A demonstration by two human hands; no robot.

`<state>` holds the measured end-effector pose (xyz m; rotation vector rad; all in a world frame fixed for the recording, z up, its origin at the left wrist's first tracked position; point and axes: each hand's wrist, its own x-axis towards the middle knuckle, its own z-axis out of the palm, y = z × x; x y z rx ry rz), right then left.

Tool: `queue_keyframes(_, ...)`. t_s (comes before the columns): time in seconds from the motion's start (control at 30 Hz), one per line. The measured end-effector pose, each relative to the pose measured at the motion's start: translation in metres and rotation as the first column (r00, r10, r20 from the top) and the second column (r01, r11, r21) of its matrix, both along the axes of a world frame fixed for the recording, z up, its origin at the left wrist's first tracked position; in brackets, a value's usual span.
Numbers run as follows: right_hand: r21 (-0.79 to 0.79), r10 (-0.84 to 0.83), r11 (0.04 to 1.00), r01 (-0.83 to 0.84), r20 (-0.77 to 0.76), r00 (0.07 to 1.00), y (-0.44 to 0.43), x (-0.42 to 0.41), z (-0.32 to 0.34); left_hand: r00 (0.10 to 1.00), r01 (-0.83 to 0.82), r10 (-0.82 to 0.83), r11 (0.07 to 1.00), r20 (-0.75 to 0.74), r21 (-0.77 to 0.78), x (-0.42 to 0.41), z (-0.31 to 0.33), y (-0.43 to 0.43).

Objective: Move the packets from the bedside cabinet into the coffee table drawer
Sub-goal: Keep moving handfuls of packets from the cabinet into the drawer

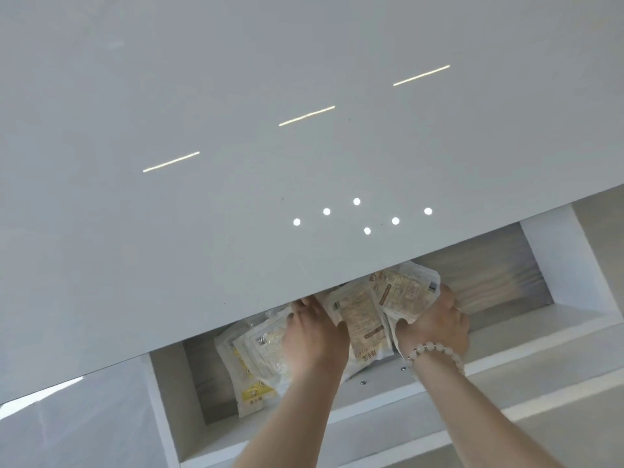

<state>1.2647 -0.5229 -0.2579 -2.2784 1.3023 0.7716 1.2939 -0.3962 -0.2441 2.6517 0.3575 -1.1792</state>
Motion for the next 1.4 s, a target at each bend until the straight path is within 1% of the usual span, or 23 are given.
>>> queue_keyframes(0.1,-0.028,0.187,0.982,-0.187,0.013,0.982,0.013,-0.003,0.03,0.99,0.14,-0.14,0.99,0.003,-0.02,-0.002,0.028,0.026)
queue_keyframes(0.17,-0.035,0.348,0.937,-0.346,0.047,0.936,0.021,-0.003,0.058,0.967,0.251,-0.251,0.968,-0.03,-0.024,-0.003,0.052,0.044)
queue_keyframes(0.23,-0.022,0.534,0.845,-0.534,0.081,0.842,0.028,0.004,0.095,0.934,0.352,-0.351,0.936,-0.072,-0.001,-0.003,0.082,0.059)
queue_keyframes(0.27,-0.01,0.623,0.781,-0.624,0.089,0.777,0.031,0.009,0.117,0.915,0.397,-0.395,0.918,-0.082,0.01,-0.002,0.1,0.066)
queue_keyframes(0.33,0.02,0.75,0.653,-0.757,0.122,0.65,0.04,0.022,0.165,0.884,0.466,-0.462,0.884,-0.068,0.041,0.004,0.144,0.078)
queue_keyframes(0.4,0.018,0.817,0.559,-0.829,0.157,0.555,0.051,0.039,0.223,0.859,0.511,-0.512,0.855,-0.017,0.084,0.016,0.199,0.092)
queue_keyframes(0.47,-0.009,0.843,0.509,-0.861,0.209,0.496,0.065,0.055,0.285,0.839,0.53,-0.541,0.838,0.06,0.131,0.028,0.259,0.109)
queue_keyframes(0.5,-0.027,0.85,0.492,-0.87,0.234,0.472,0.073,0.062,0.318,0.841,0.514,-0.531,0.844,0.106,0.15,0.034,0.291,0.118)
queue_keyframes(0.57,-0.077,0.865,0.448,-0.891,0.289,0.41,0.092,0.075,0.381,0.859,0.433,-0.468,0.881,0.209,0.192,0.043,0.352,0.137)
queue_keyframes(0.7,-0.252,0.91,0.295,-0.922,0.37,0.19,0.142,0.095,0.486,0.854,0.209,-0.312,0.938,0.416,0.276,0.041,0.449,0.178)
queue_keyframes(0.8,-0.363,0.902,0.205,-0.909,0.431,0.031,0.188,0.096,0.543,0.807,0.002,-0.162,0.962,0.568,0.271,0.022,0.5,0.206)
queue_keyframes(0.83,-0.398,0.892,0.162,-0.903,0.451,-0.039,0.208,0.092,0.56,0.779,-0.074,-0.112,0.96,0.617,0.269,0.011,0.517,0.217)
queue_keyframes(0.9,-0.445,0.878,0.094,-0.891,0.459,-0.137,0.235,0.083,0.58,0.732,-0.175,-0.054,0.948,0.679,0.265,-0.004,0.54,0.231)
queue_keyframes(0.97,-0.488,0.854,-0.017,-0.873,0.447,-0.266,0.267,0.064,0.597,0.697,-0.307,0.028,0.915,0.716,0.262,-0.032,0.562,0.254)
queue_keyframes(1.03,-0.512,0.824,-0.108,-0.852,0.433,-0.365,0.297,0.043,0.608,0.663,-0.427,0.118,0.871,0.739,0.244,-0.063,0.577,0.28)
queue_keyframes(1.2,-0.534,0.743,-0.313,-0.785,0.377,-0.553,0.369,-0.021,0.625,0.605,-0.622,0.246,0.739,0.757,0.257,-0.154,0.603,0.333)
queue_keyframes(1.4,-0.562,0.562,-0.493,-0.664,0.377,-0.736,0.466,-0.137,0.636,0.49,-0.807,0.393,0.542,0.778,0.235,-0.283,0.615,0.397)
